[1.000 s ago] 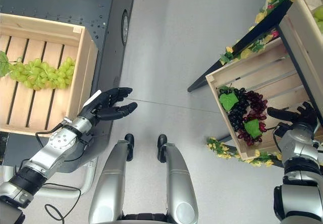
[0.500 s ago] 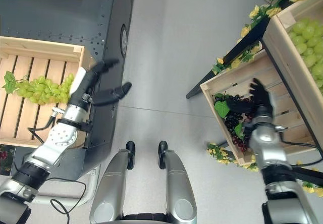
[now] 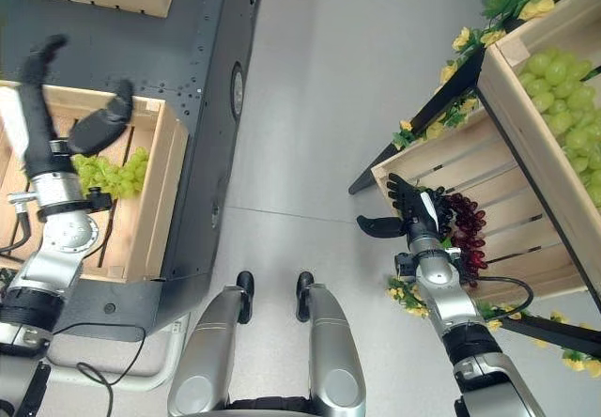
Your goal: Pick up the fruits from the basket on one side to the basket on the other side
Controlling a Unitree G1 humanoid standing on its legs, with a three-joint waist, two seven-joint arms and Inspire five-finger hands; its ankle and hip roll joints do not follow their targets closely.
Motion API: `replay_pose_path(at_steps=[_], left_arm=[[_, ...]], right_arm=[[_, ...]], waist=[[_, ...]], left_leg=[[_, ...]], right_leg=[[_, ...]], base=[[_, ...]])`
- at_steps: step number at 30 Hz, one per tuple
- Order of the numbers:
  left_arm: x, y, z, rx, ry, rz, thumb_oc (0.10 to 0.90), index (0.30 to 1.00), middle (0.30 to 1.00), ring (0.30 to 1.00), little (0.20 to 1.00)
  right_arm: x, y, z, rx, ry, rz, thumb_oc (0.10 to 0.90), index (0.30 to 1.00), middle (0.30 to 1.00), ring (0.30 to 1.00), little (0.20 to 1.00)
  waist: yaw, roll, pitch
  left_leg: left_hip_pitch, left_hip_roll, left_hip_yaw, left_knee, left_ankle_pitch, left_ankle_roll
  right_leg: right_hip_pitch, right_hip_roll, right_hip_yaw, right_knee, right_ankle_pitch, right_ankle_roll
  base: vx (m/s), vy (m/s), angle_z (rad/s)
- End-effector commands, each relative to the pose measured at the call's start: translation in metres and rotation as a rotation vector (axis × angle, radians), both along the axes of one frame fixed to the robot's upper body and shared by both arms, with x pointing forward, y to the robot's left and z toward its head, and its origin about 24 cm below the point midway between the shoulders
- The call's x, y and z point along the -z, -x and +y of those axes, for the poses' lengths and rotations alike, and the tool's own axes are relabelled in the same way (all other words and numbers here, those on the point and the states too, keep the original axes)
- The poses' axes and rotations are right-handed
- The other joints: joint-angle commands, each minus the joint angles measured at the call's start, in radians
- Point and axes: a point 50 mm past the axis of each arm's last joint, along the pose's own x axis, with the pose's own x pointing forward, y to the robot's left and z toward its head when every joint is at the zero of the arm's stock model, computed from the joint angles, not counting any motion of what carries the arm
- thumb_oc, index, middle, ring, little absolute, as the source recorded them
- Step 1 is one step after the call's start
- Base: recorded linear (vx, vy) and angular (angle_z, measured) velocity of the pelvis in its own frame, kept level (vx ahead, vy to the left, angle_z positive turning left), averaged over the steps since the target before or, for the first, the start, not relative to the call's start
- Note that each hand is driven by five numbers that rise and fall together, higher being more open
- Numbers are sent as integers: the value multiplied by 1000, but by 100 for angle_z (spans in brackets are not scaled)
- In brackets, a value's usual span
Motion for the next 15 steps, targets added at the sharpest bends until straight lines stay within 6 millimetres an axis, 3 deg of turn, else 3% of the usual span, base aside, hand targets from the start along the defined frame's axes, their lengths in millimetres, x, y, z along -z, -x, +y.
replay_pose_path(at_steps=[1,8,15], left_arm=[[-38,6,8,-56,-60,-194,800,900,900,900,900],[-22,0,43,-217,-97,56,800,900,900,900,900],[-12,7,81,-409,-158,302,800,900,900,900,900]], right_arm=[[-58,-15,0,-69,108,-208,800,900,900,900,900],[-62,-22,0,-86,69,-192,800,900,900,900,900],[-66,-24,3,-181,78,-193,800,900,900,900,900]], waist=[[2,39,-39],[-3,54,-31],[-17,67,-23]], left_leg=[[27,-45,61,2,-63,17],[22,-38,68,21,-63,13],[9,-34,76,33,-57,11]], right_leg=[[52,24,-24,-27,15,-54],[46,13,-33,1,-1,-58],[34,13,-28,8,-1,-59]], base=[[-2,59,6],[-10,55,3],[-8,79,-1]])
